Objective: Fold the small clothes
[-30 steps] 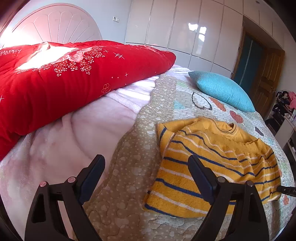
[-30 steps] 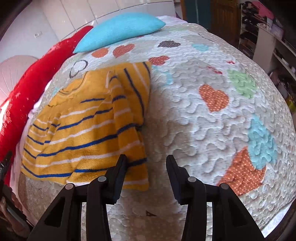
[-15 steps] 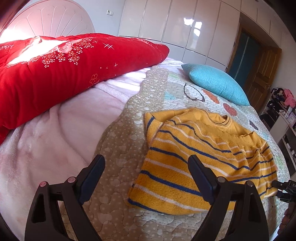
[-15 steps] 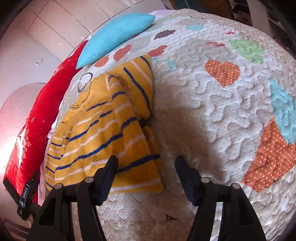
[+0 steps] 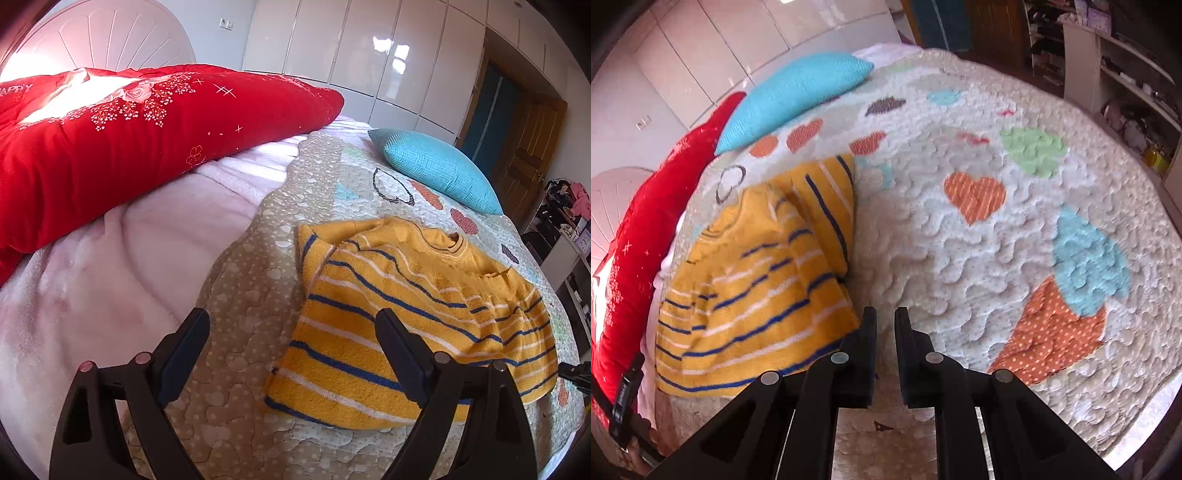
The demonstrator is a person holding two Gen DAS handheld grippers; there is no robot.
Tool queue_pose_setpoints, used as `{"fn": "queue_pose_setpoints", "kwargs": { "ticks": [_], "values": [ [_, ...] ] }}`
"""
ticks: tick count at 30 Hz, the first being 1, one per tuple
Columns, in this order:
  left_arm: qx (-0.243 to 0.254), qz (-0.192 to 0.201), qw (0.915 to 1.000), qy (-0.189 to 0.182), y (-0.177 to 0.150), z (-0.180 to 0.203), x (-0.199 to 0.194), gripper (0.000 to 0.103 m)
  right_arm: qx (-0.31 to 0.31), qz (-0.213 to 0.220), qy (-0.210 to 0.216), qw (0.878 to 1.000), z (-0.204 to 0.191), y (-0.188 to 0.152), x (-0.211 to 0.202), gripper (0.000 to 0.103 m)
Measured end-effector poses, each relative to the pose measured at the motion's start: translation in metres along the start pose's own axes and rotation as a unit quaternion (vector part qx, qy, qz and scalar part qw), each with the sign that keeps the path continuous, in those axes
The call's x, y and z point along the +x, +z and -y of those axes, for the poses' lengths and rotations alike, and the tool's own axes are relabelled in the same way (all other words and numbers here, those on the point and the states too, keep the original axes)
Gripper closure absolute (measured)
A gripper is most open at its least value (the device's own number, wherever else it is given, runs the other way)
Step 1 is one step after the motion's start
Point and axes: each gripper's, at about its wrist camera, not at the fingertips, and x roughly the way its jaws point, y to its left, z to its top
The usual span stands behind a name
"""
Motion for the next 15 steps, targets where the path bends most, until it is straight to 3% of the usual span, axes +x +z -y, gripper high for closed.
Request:
{"fn": "queue_pose_setpoints", "kwargs": {
  "ticks": [3, 5, 7, 10, 13, 15],
  "values": [
    [0.008, -0.006, 0.9999, -0.007, -0.002, 0.006, 0.003, 0.013, -0.070, 0.065, -0.026, 0.995, -0.033, 0.008, -0.025, 0.065],
    [0.019, -0.015, 0.9996, -0.013, -0.006, 0.013, 0.007, 0.013, -0.110, 0.093, -0.027, 0.989, -0.057, 0.014, -0.027, 0.023],
    [0.025, -0.028, 0.9991, -0.022, -0.010, 0.019, 0.013, 0.013, -0.132, 0.062, -0.003, 0.989, -0.082, 0.027, -0.007, 0.024],
    [0.028, -0.042, 0.9985, -0.020, -0.015, 0.023, 0.021, 0.013, -0.150, 0.001, 0.054, 0.987, -0.115, 0.036, 0.029, 0.048],
    [0.031, -0.056, 0.9979, -0.009, -0.018, 0.023, 0.029, 0.013, -0.170, -0.033, 0.055, 0.983, -0.142, 0.037, 0.072, 0.058],
    [0.024, -0.065, 0.9975, -0.012, -0.019, 0.020, 0.033, 0.013, -0.176, -0.051, 0.033, 0.983, -0.148, 0.044, 0.103, 0.059]
  ]
}}
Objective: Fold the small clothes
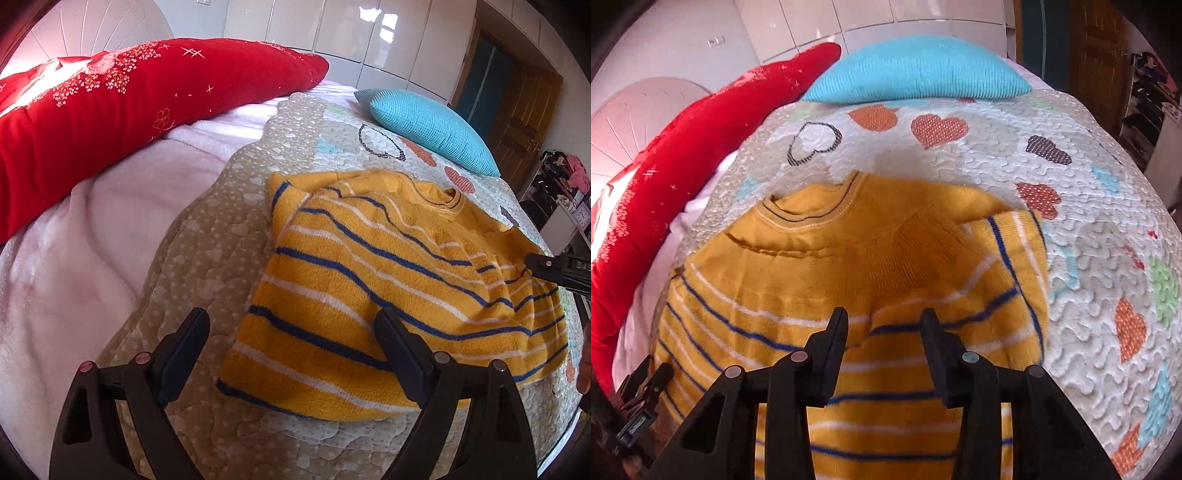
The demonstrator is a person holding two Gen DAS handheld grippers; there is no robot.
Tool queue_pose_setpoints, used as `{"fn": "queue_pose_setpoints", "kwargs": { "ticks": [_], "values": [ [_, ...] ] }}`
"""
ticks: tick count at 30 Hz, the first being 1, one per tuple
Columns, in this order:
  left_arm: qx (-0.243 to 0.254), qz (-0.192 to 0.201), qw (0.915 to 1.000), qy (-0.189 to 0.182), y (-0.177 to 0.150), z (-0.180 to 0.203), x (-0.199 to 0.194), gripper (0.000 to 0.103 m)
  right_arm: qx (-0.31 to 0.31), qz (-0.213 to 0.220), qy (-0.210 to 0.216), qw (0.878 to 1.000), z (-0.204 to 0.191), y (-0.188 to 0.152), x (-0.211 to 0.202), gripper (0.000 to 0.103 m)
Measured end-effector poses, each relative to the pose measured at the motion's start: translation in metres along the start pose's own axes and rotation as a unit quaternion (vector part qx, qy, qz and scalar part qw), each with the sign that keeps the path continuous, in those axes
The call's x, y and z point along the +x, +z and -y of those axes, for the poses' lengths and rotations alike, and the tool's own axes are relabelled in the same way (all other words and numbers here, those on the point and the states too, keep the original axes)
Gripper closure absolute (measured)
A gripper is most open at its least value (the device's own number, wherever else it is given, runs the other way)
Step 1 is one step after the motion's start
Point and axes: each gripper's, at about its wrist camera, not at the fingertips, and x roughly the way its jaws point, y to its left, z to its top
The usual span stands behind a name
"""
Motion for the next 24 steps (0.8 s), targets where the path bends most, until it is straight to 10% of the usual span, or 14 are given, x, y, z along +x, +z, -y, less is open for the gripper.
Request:
{"fn": "queue_pose_setpoints", "kwargs": {
  "ticks": [7, 13, 20, 24],
  "values": [
    [-0.014, -0.020, 0.9997, -0.010, 0.000, -0.005, 0.011, 0.013, 0.071, -0.011, -0.023, 0.997, 0.030, 0.036, 0.047, 0.060],
    [-0.019, -0.008, 0.9998, -0.008, 0.003, -0.010, 0.002, 0.013, 0.007, 0.020, -0.050, 0.998, -0.004, 0.045, 0.016, 0.056],
    [-0.052, 0.039, 0.9880, 0.140, 0.022, -0.063, -0.018, 0.013, -0.069, 0.022, 0.020, 0.997, -0.083, 0.014, -0.023, 0.042],
    [-0.130, 0.045, 0.9803, 0.142, 0.024, -0.115, -0.031, 0.013, -0.131, -0.012, 0.076, 0.988, -0.146, -0.019, -0.018, 0.038]
  ]
}}
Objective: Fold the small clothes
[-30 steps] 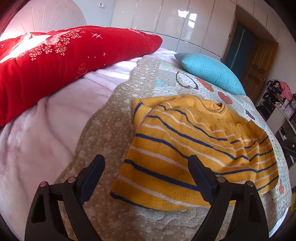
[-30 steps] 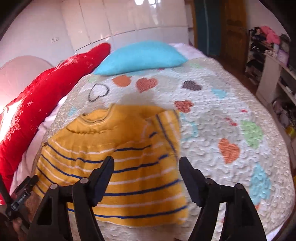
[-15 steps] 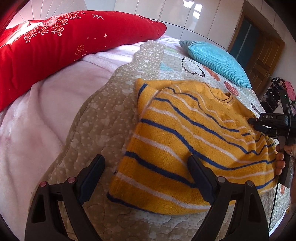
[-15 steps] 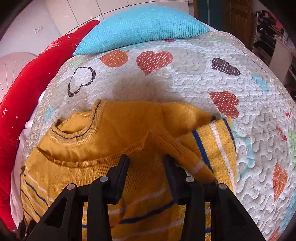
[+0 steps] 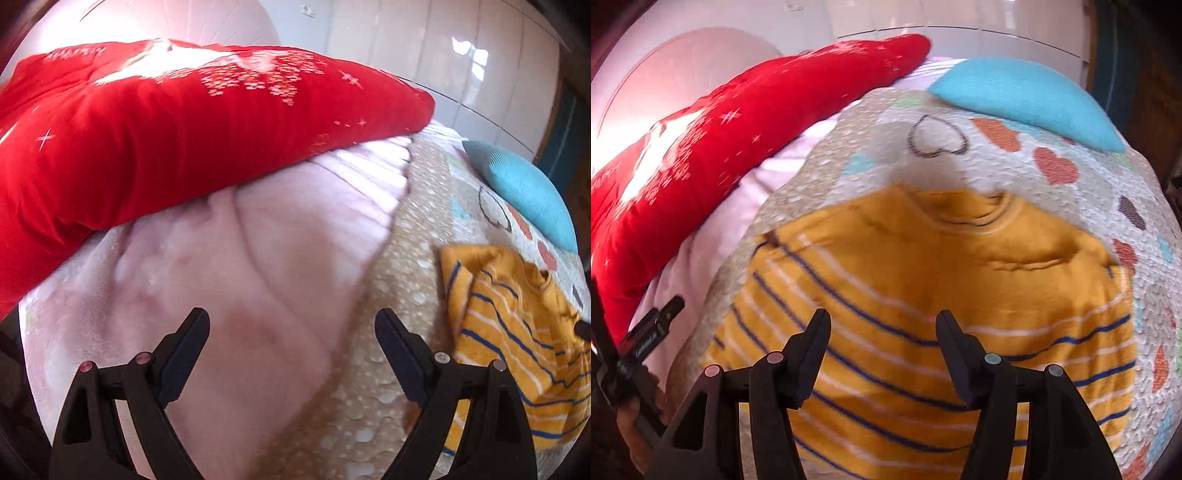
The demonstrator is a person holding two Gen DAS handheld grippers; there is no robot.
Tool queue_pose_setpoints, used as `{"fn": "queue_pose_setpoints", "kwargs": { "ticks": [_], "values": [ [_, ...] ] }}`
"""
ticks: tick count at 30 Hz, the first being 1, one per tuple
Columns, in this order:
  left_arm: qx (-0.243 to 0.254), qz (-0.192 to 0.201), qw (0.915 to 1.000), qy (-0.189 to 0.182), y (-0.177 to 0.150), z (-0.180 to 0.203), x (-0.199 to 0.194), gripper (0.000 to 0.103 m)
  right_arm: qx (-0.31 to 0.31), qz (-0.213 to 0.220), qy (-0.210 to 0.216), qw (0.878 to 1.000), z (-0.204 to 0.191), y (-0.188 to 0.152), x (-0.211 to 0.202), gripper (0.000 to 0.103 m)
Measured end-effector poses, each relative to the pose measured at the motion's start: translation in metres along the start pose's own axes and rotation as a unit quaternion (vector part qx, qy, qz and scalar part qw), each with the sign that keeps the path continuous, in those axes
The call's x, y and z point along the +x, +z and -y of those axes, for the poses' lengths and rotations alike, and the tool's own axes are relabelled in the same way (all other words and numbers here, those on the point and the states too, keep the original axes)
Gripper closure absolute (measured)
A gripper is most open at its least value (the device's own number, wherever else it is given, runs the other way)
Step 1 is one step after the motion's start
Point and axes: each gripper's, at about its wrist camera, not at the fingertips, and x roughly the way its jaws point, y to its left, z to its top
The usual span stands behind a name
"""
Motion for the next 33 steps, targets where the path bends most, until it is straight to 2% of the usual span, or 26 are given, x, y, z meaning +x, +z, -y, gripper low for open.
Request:
{"fn": "queue_pose_setpoints", "kwargs": {
  "ticks": [3, 5, 8, 10, 16, 21, 24, 25, 27, 28, 29, 33],
  "values": [
    [-0.040, 0.007, 0.9991, -0.006, 0.006, -0.028, -0.004, 0.013, -0.061, -0.025, 0.031, 0.997, -0.052, -0.017, 0.016, 0.037],
    [-0.058, 0.012, 0.9982, -0.009, 0.008, -0.040, -0.007, 0.013, -0.109, -0.033, 0.033, 0.993, -0.085, -0.030, 0.024, 0.034],
    [-0.080, 0.010, 0.9966, -0.020, 0.008, -0.050, -0.008, 0.013, -0.182, -0.037, 0.005, 0.983, -0.125, -0.049, 0.035, 0.031],
    [-0.085, 0.009, 0.9959, -0.027, 0.009, -0.052, -0.008, 0.013, -0.205, -0.033, -0.015, 0.978, -0.142, -0.055, 0.042, 0.031],
    [-0.082, 0.017, 0.9959, -0.036, 0.009, -0.046, -0.012, 0.013, -0.149, -0.017, -0.078, 0.986, -0.155, -0.035, 0.068, 0.030],
    [-0.095, 0.007, 0.9946, -0.041, 0.008, -0.053, -0.007, 0.013, -0.147, -0.024, -0.165, 0.975, -0.158, -0.023, 0.099, 0.030],
    [-0.109, 0.005, 0.9930, -0.044, 0.009, -0.059, -0.005, 0.013, -0.140, -0.019, -0.187, 0.972, -0.156, -0.024, 0.107, 0.031],
    [-0.111, 0.006, 0.9927, -0.046, 0.009, -0.059, -0.005, 0.013, -0.138, -0.018, -0.189, 0.972, -0.156, -0.024, 0.107, 0.034],
    [-0.110, 0.009, 0.9927, -0.049, 0.008, -0.058, -0.007, 0.013, -0.142, -0.018, -0.192, 0.971, -0.158, -0.024, 0.104, 0.048],
    [-0.107, 0.010, 0.9930, -0.049, 0.008, -0.056, -0.007, 0.013, -0.145, -0.016, -0.192, 0.971, -0.157, -0.023, 0.100, 0.061],
    [-0.103, 0.011, 0.9933, -0.050, 0.008, -0.053, -0.008, 0.013, -0.142, -0.015, -0.183, 0.973, -0.154, -0.022, 0.095, 0.068],
    [-0.092, 0.009, 0.9938, -0.061, 0.006, -0.042, -0.009, 0.013, -0.082, -0.010, -0.093, 0.992, -0.123, -0.013, 0.060, 0.077]
  ]
}}
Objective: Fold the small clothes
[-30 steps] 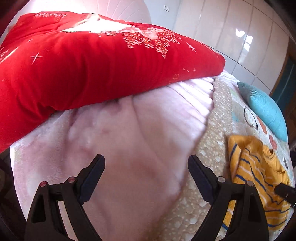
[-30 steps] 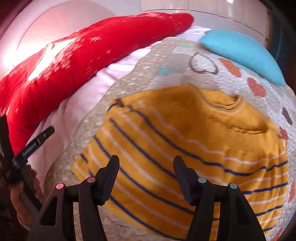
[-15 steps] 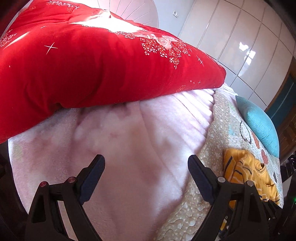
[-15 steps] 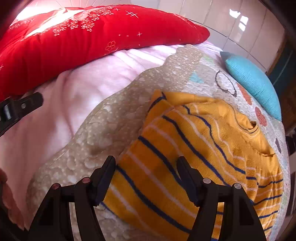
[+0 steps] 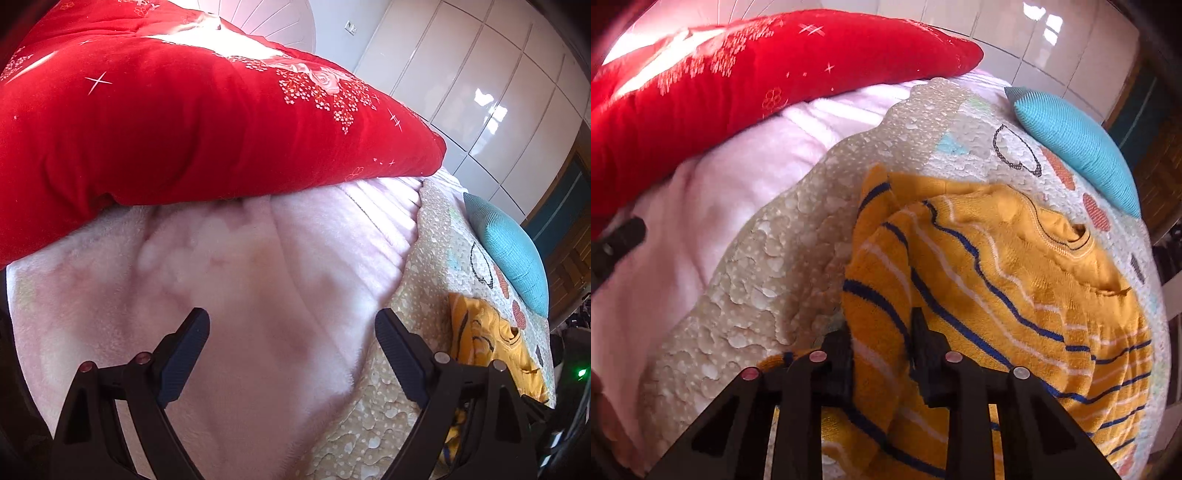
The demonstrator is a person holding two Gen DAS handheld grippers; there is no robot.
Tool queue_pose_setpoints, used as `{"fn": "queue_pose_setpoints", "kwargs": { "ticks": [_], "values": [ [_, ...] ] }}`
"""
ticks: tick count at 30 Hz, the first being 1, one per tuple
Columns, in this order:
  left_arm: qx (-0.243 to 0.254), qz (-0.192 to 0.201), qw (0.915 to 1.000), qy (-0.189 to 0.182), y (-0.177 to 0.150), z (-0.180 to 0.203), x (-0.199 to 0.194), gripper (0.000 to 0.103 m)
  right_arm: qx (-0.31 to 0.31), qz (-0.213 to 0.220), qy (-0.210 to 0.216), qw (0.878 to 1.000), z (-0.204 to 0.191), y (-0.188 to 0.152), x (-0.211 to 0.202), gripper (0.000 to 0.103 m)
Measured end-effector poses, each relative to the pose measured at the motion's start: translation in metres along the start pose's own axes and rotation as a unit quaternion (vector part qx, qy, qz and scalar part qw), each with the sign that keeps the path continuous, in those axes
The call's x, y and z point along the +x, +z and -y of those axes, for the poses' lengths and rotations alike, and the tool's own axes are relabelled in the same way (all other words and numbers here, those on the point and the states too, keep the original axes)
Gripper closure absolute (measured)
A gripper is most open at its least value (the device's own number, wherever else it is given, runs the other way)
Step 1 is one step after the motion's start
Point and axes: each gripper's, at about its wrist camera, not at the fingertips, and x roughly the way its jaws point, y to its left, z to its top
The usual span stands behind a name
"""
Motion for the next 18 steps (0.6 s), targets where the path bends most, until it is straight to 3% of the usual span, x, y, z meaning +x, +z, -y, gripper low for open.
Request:
{"fn": "queue_pose_setpoints", "kwargs": {
  "ticks": [6, 8, 12, 13, 15, 18],
  "values": [
    [0.031, -0.003, 0.9989, -0.035, -0.016, 0.033, -0.002, 0.013, 0.130, 0.052, 0.085, 0.987, 0.109, -0.009, -0.066, 0.084],
    [0.049, -0.006, 0.9977, -0.047, -0.024, 0.048, -0.004, 0.013, 0.179, 0.067, 0.084, 0.978, 0.159, -0.024, -0.085, 0.093],
    [0.076, -0.032, 0.9933, -0.081, -0.040, 0.085, -0.006, 0.013, 0.272, 0.076, 0.054, 0.958, 0.259, -0.073, -0.098, 0.096],
    [0.086, -0.042, 0.9913, -0.090, -0.045, 0.096, -0.006, 0.013, 0.292, 0.072, 0.043, 0.953, 0.279, -0.087, -0.097, 0.101],
    [0.109, -0.054, 0.9866, -0.108, -0.058, 0.117, -0.011, 0.013, 0.316, 0.066, 0.017, 0.946, 0.309, -0.114, -0.093, 0.102],
    [0.156, -0.059, 0.9796, -0.112, -0.080, 0.145, -0.021, 0.013, 0.348, 0.074, 0.063, 0.932, 0.336, -0.142, -0.091, 0.099]
  ]
}}
